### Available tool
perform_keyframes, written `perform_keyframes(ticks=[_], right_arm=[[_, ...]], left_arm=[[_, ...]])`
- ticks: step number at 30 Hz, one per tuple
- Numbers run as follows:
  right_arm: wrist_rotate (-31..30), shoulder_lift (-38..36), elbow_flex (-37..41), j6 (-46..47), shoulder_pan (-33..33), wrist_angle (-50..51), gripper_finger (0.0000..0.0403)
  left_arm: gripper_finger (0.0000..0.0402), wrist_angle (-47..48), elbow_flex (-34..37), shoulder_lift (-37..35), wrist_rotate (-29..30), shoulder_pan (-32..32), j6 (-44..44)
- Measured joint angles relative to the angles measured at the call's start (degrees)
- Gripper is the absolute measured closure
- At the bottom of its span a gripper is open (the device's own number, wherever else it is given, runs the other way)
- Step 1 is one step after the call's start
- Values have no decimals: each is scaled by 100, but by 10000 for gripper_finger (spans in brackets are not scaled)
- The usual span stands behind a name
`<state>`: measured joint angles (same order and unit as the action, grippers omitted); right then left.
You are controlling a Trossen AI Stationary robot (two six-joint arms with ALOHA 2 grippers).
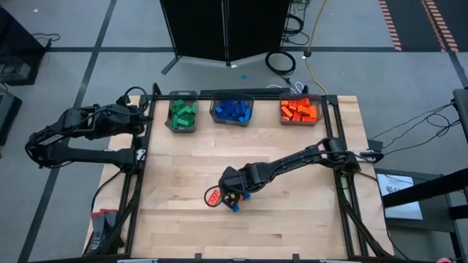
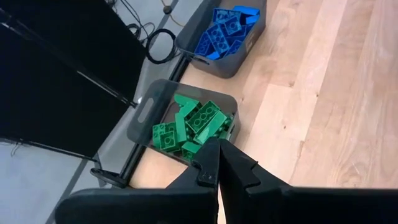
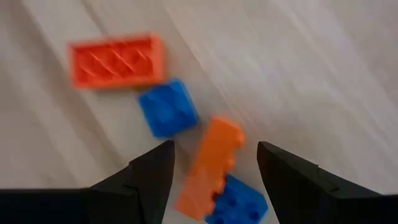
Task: Sort blocks
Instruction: Put the orange game piece into the right black bin
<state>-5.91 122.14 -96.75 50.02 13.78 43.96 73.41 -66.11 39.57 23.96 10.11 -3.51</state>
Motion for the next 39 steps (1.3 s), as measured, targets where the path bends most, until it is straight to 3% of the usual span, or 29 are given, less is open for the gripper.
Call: perform_keyframes(ticks=[8,10,14,15,21,28,32,39], right_arm=[[28,386,2,1,61,122,192],[26,462,2,-80,59,60,219],[22,462,-1,-321,16,-45,322],[28,461,-4,-385,3,-52,331],[34,391,-200,-650,-105,210,330],[-13,177,-1028,-1990,-435,1568,330],[-344,-111,-1618,-2794,-818,2523,330],[-1105,-1295,-1773,-3636,-1823,2971,330]], left_arm=[[402,2,-1,0,-14,-1,2],[402,2,0,0,-14,0,4],[402,2,0,0,-12,0,4],[402,2,0,0,-14,-1,4],[402,2,0,0,-12,-1,7],[402,2,-2,-2,-12,0,11],[402,2,-2,-2,-10,0,13],[402,2,0,-11,-10,-1,186]])
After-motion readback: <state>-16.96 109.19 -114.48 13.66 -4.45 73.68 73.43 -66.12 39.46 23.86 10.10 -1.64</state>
